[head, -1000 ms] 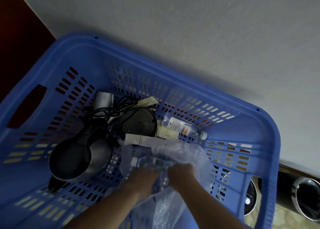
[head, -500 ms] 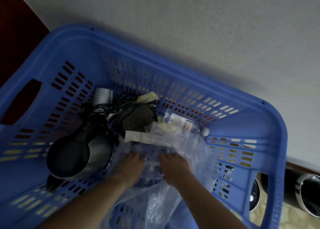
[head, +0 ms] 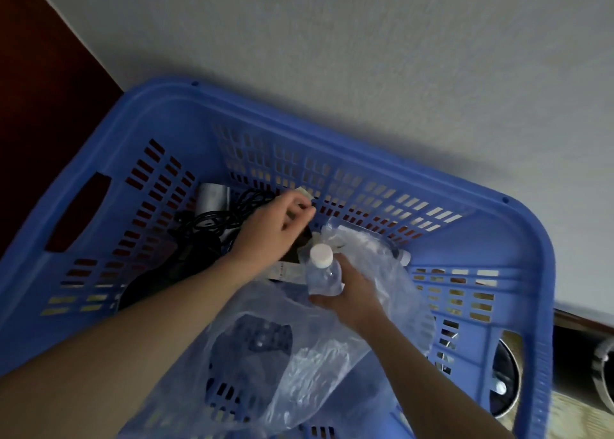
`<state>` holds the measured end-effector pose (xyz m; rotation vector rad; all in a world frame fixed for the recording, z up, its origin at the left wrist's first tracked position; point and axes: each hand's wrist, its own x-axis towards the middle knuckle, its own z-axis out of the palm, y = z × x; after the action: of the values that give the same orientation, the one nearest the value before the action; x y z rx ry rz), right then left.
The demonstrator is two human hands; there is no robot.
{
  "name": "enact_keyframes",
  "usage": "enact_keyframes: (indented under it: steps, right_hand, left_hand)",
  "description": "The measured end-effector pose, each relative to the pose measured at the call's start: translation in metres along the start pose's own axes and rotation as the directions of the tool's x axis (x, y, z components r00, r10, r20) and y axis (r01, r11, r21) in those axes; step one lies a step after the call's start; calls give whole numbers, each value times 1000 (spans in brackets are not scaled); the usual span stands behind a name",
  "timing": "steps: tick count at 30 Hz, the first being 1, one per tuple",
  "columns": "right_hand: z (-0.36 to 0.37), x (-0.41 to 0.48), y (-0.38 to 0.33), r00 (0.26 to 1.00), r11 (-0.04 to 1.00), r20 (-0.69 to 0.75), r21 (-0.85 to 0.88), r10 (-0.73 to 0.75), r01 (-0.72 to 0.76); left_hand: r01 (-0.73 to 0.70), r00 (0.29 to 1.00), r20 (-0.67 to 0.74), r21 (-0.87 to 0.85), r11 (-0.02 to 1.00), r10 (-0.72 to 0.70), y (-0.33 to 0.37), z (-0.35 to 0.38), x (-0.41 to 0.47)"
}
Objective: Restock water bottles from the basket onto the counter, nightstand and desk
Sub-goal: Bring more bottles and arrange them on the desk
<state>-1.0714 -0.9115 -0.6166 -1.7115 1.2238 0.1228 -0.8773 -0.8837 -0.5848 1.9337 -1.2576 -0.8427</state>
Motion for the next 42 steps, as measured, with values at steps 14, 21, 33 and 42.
enact_keyframes:
  steps: [14, 21, 33, 42]
  right_hand:
    - [8, -50, 58, 988, 996, 151, 89, 5, -19]
    - [-3, -58, 44, 983, 988, 142, 116, -120, 103]
    - [-68, -79, -55, 968, 943, 59, 250, -242, 220]
    - [-130, -151, -126, 962, 957, 121, 189, -244, 219]
  left_hand:
    - [-467, 833, 550, 760, 452, -64, 3, 126, 69]
    - [-202, 750, 582, 655, 728, -315, 6, 138, 47]
    - [-12, 937, 346, 175, 984, -50, 61, -17, 9]
    - [-32, 999, 4, 9, 999, 32, 152, -112, -14]
